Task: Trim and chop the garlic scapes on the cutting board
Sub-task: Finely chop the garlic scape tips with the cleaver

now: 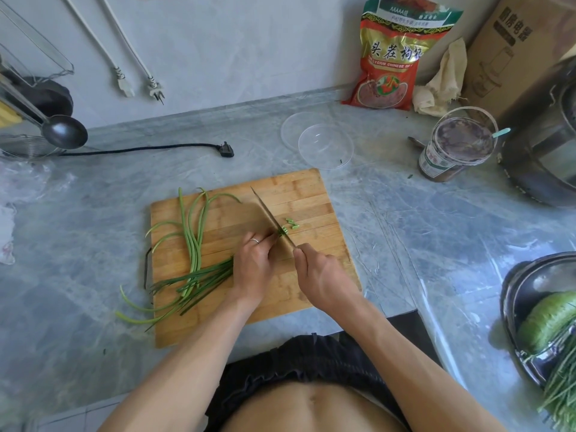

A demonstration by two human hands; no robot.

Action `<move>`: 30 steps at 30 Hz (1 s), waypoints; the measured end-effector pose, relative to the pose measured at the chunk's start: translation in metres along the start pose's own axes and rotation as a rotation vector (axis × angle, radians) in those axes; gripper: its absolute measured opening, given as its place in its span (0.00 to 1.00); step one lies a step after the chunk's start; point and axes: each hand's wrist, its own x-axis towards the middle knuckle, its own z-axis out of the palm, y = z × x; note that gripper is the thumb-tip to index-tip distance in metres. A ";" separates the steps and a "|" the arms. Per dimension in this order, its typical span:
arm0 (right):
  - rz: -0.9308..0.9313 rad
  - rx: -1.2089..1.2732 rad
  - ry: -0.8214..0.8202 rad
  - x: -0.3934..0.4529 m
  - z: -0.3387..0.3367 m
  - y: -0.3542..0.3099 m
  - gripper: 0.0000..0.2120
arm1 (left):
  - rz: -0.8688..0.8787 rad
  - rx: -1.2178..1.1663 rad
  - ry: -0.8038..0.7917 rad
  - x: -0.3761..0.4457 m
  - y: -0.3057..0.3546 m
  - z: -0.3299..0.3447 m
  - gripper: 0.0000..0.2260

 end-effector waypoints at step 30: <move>-0.022 -0.060 0.029 0.004 0.015 -0.002 0.17 | -0.073 -0.067 0.003 0.001 0.004 -0.004 0.14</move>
